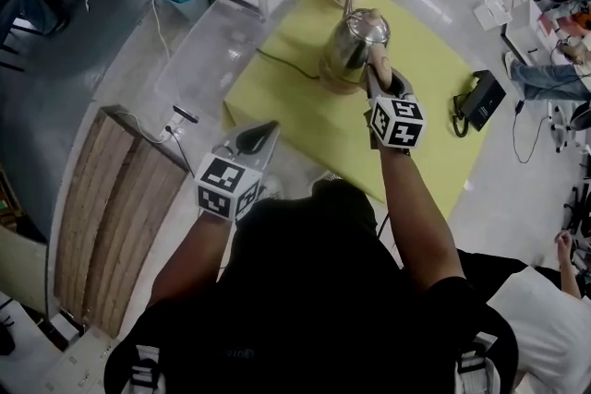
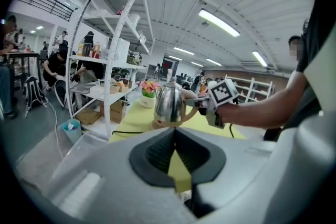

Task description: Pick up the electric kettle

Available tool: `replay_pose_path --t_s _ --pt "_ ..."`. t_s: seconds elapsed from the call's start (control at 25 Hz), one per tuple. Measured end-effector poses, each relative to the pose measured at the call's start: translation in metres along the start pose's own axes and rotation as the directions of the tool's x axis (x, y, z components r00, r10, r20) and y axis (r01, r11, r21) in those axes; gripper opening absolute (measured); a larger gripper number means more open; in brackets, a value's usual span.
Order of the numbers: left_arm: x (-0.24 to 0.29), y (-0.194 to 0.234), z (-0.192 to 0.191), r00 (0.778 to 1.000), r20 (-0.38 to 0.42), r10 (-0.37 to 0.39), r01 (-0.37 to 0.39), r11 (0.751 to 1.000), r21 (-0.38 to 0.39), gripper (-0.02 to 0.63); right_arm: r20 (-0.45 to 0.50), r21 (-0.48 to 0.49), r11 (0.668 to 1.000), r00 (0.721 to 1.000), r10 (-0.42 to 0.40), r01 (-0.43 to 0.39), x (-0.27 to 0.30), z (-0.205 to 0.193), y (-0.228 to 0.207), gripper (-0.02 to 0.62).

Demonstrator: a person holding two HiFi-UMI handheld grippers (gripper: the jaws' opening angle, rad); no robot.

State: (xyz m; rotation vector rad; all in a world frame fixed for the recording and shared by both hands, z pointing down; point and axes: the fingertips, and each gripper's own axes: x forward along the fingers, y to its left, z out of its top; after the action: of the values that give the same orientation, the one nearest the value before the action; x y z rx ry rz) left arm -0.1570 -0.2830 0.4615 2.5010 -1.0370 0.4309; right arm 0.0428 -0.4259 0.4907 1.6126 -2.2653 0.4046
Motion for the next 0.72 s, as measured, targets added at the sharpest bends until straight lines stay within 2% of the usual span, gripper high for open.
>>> replay_pose_path --t_s 0.24,0.72 --pt "0.025 -0.014 0.005 0.999 -0.024 -0.041 0.042 0.999 0.021 0.002 0.017 0.027 0.999 1.0 -0.02 0.019 -0.012 0.001 -0.022 0.1" --pt "0.077 -0.048 0.017 0.991 -0.069 -0.119 0.123 0.99 0.066 0.002 0.02 0.082 0.991 0.994 -0.106 0.104 -0.038 -0.009 -0.094 0.098"
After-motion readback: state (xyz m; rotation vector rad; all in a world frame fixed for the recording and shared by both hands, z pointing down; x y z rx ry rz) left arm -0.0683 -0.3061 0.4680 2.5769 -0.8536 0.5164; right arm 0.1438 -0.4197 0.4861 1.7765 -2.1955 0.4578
